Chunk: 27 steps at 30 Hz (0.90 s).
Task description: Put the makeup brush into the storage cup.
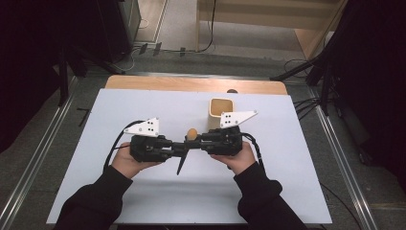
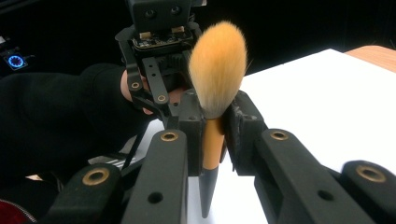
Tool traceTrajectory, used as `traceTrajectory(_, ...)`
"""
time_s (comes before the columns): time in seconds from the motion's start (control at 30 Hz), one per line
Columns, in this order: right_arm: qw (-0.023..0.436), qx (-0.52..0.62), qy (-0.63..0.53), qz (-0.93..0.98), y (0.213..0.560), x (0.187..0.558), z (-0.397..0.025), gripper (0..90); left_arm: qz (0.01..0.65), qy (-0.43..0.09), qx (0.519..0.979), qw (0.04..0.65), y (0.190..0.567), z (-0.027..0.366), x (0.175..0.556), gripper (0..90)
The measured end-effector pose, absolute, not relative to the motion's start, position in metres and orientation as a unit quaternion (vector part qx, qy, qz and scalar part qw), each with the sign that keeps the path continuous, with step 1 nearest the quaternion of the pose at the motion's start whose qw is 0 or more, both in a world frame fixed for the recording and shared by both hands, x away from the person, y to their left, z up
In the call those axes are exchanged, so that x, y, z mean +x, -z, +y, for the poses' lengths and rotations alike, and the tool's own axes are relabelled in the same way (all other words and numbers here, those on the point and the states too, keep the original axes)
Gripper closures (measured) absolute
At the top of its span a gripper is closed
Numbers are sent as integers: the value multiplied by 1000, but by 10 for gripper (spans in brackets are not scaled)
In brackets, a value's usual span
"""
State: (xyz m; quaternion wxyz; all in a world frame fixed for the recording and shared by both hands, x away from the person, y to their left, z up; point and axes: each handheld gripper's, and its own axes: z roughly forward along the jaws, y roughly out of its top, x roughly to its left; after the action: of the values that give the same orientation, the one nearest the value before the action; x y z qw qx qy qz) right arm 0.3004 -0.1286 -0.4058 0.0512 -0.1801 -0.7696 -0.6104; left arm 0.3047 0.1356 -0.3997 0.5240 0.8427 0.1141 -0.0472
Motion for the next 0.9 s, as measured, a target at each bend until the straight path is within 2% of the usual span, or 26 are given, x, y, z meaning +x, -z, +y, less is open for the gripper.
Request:
traceTrajectory(0.03, 51, -179, 609, -771, 405, 300, -129, 791, 116, 50, 841, 526, 400, 136, 305, 722)
traceTrajectory(0.07, 50, -179, 609, -772, 405, 300, -129, 791, 117, 49, 839, 529, 401, 136, 305, 622)
traceTrajectory(0.13, 49, -178, 606, -774, 403, 300, -129, 791, 112, 61, 831, 542, 404, 136, 306, 479)
traceTrajectory(0.23, 47, -176, 603, -777, 401, 300, -130, 791, 112, 72, 825, 548, 410, 135, 305, 349)
traceTrajectory(0.47, 50, -163, 592, -788, 394, 300, -128, 790, 110, 71, 823, 554, 419, 131, 300, 344)
traceTrajectory(0.7, 54, -152, 583, -796, 392, 302, -123, 790, 115, 78, 821, 554, 422, 128, 302, 489)
traceTrajectory(0.9, 62, -147, 572, -804, 393, 304, -121, 790, 124, 73, 818, 557, 420, 130, 302, 554)
